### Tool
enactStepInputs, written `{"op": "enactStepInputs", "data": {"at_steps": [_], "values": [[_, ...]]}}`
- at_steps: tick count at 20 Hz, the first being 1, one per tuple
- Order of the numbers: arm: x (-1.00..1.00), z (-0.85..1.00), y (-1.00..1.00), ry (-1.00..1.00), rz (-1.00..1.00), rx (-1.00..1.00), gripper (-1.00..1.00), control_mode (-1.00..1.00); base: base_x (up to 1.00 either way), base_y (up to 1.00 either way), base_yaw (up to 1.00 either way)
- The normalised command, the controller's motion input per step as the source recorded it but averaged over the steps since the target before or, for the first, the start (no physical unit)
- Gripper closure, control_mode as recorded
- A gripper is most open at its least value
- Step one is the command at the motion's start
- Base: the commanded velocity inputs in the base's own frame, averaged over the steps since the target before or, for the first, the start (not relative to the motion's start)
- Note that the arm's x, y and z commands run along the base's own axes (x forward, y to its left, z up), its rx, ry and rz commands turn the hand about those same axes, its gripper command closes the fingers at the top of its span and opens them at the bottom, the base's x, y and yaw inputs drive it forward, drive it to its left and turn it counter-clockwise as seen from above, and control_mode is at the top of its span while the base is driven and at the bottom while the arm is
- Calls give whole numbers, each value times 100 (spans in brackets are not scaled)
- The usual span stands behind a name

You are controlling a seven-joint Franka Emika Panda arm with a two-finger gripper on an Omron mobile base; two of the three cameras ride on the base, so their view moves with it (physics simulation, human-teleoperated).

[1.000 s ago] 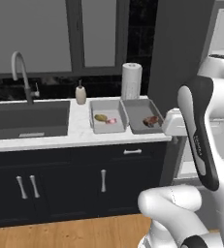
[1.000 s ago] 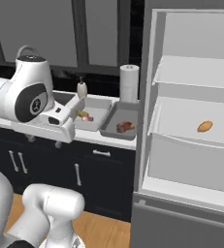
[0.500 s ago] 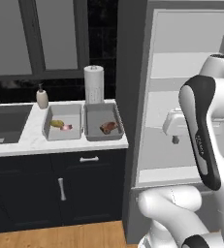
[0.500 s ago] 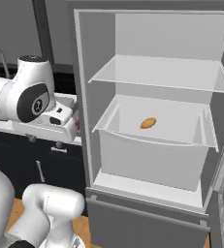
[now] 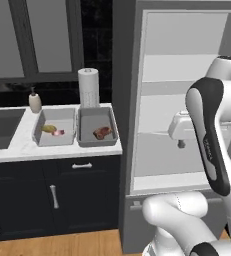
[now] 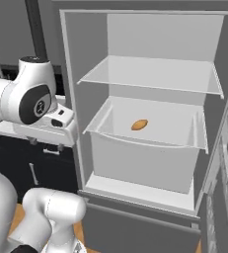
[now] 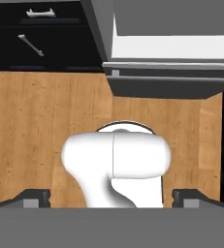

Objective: Place one potato and one steak in each tupperware on the nearby counter, to pack two identical lunches.

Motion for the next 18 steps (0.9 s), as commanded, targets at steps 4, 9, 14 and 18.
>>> {"op": "enactStepInputs", "data": {"at_steps": [4, 9, 14, 18], "values": [[0, 0, 0, 0, 0, 0, -100, 100, 8, -57, 2], [0, 0, 0, 0, 0, 0, -100, 100, 4, -63, 4], [33, -2, -33, 4, 0, 0, -100, -100, 9, -19, 1], [89, -4, -34, 0, -4, 0, -100, -100, 0, 0, 0]]}}
